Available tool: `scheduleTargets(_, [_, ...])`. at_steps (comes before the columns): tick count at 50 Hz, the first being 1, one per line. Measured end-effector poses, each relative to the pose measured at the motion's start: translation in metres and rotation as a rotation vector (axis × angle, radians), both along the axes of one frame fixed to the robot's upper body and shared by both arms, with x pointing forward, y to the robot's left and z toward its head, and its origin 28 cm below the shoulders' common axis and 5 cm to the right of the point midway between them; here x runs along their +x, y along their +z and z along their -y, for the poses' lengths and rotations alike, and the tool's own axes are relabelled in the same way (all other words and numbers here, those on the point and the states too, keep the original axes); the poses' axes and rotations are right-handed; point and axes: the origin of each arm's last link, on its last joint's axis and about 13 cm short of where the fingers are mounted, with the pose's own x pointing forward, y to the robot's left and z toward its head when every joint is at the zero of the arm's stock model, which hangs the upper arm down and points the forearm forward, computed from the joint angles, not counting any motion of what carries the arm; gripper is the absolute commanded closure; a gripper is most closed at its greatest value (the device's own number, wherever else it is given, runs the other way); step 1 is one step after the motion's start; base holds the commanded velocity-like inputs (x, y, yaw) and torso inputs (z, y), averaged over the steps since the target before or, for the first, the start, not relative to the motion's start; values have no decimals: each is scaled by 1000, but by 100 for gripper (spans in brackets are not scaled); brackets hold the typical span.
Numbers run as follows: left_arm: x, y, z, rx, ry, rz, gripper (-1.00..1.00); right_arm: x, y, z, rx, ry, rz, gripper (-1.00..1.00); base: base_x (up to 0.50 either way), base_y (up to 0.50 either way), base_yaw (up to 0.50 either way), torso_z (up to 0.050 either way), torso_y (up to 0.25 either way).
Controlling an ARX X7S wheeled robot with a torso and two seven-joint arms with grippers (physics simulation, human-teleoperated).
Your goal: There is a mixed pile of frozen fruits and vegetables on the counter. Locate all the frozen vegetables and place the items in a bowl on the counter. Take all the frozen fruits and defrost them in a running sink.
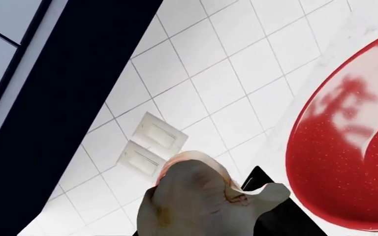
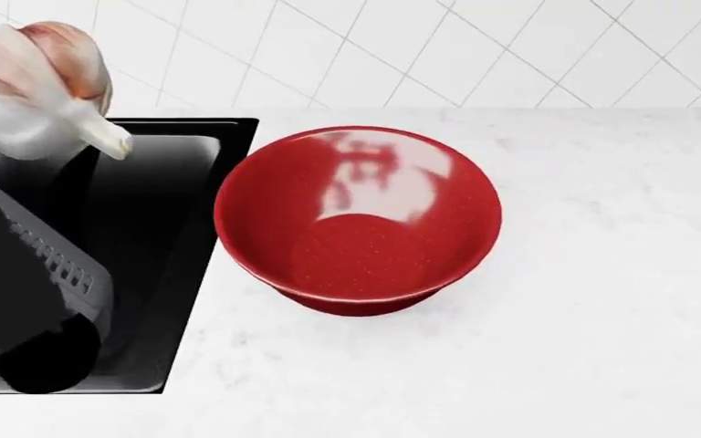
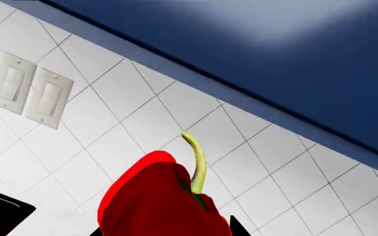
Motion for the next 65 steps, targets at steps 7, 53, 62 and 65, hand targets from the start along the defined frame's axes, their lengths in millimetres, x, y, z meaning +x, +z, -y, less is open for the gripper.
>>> scheduleTargets(7, [0,-1,-1,-4,2,-1,100,31,-8,-13,15,-20,-46,100,0,0,0,0,0])
scheduleTargets(53, [2,-8,-7,-7,28,-17,100,100,-89,-42,165,120,-484,100,0,0,0,0,0])
scheduleTargets(62, [3,-8,-7,-6,31,-19,100,99,-95,-41,151,94,-542,100,0,0,0,0,0])
scheduleTargets(65, [3,-9,-7,-6,32,-19,100,99,-97,-41,146,92,-561,100,0,0,0,0,0])
